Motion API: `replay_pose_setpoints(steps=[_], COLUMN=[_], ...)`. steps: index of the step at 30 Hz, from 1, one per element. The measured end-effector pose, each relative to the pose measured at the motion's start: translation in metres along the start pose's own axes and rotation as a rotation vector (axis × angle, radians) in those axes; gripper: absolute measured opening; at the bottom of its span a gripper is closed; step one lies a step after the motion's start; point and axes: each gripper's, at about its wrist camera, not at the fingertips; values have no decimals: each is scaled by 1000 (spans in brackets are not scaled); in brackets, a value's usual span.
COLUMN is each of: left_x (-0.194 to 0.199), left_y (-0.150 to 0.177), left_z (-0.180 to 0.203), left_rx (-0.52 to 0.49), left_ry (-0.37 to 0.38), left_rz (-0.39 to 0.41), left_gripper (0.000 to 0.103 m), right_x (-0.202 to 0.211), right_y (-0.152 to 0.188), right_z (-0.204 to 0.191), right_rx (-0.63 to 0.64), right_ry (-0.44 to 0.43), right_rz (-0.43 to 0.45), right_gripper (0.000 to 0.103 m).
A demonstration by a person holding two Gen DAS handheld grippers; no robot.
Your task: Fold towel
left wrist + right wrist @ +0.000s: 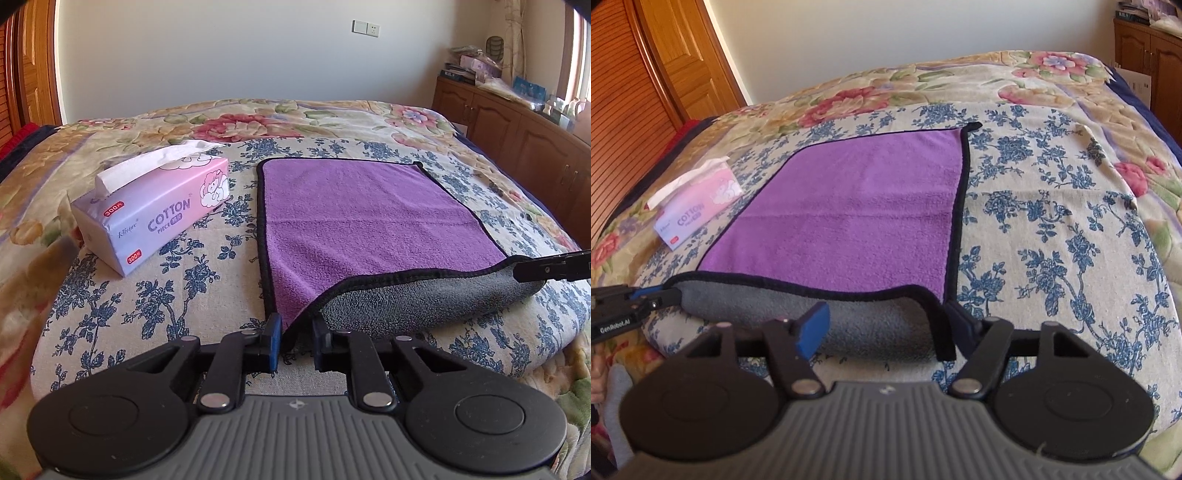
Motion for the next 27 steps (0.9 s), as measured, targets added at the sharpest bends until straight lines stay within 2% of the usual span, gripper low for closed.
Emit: replay_pose_setpoints(steps=[4,12,17,18,20,21,27], left_x=[-1,1,0,0,0,1,8], left_y=[-1,-1,-1,-1,-2,-2,-5], left_z=[0,1,2,2,3,3,2], left_rx=[-4,1,-2,-2,-2,-2,11], left_ry=[4,9,22,25,32,37,50], left_rz=[2,13,15,16,19,21,63], left_gripper=[18,15,13,13,10,7,6], right_x=[-2,-7,-7,-6,-5,-4,-1], right_y=[-3,-7,-8,-8,-9,-9,-11], right_z=[5,15,17,16,15,16,14], right_rx=[-18,-34,-31,-28,-22,-23,-5], right_ry=[-23,-29,-32,-24,-9,-9,-15], right_rz=[-11,-24,-32,-30,-23,-19,1], right_gripper=[52,40,20,19,9,9,5])
Point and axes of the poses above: each gripper's, at about its wrist camera, not at the fingertips, and x roughly against the way its jaws point, z to its right, y to its underside, and after that the axes turned 7 degrees about -y, right-handed
